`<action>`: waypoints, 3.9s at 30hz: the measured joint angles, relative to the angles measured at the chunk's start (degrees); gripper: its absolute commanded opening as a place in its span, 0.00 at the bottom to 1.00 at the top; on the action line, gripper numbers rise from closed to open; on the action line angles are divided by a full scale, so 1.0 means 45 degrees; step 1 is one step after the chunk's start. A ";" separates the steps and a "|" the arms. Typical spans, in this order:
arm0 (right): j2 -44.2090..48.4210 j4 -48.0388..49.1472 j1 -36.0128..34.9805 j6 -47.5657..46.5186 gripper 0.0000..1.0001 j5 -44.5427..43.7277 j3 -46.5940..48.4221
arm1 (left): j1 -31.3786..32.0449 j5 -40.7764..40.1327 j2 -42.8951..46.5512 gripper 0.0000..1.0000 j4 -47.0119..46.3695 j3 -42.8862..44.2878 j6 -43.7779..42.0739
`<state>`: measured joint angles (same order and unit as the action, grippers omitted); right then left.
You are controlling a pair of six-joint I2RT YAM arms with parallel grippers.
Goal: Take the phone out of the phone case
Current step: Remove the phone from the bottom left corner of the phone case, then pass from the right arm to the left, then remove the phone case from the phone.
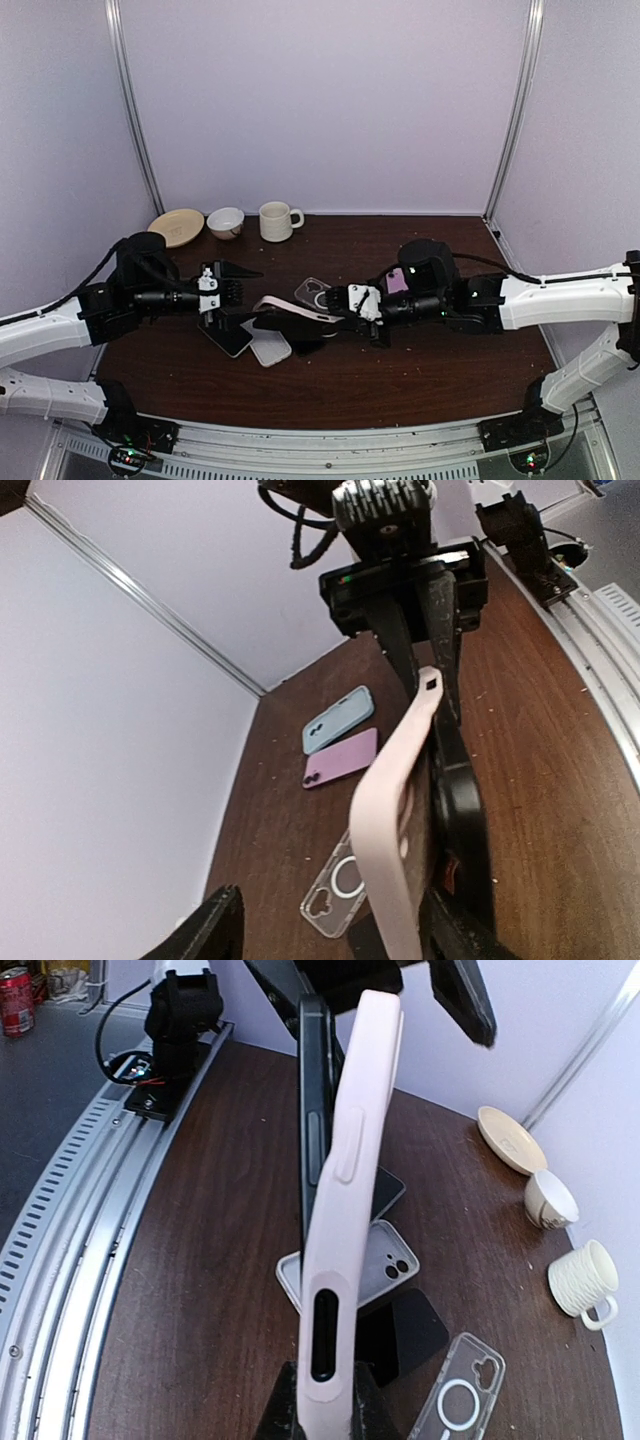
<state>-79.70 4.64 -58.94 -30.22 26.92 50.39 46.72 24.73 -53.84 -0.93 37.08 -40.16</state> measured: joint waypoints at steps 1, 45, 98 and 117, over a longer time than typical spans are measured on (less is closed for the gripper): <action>0.0175 0.0068 0.0039 0.0083 0.00 -0.0321 -0.0155 | -0.0058 -0.0189 0.0204 0.61 -0.0146 -0.0068 -0.0189; 0.1103 0.0835 0.0087 0.0185 0.00 -0.0432 -0.0699 | -0.0787 0.3774 -0.0787 0.31 -0.1122 -0.0214 0.2297; -0.0908 0.1719 -0.2919 0.4677 0.74 -0.5833 0.1258 | 0.1287 0.2127 -0.2055 0.00 0.1258 -0.0146 0.0175; -0.1467 0.2093 -0.3415 0.4721 0.73 -0.5513 0.1462 | 0.1331 0.2118 -0.2055 0.00 0.1273 -0.0146 0.0126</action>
<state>-86.30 14.06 -74.30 -8.97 2.11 56.97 52.71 34.26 -63.09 4.80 36.42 -39.59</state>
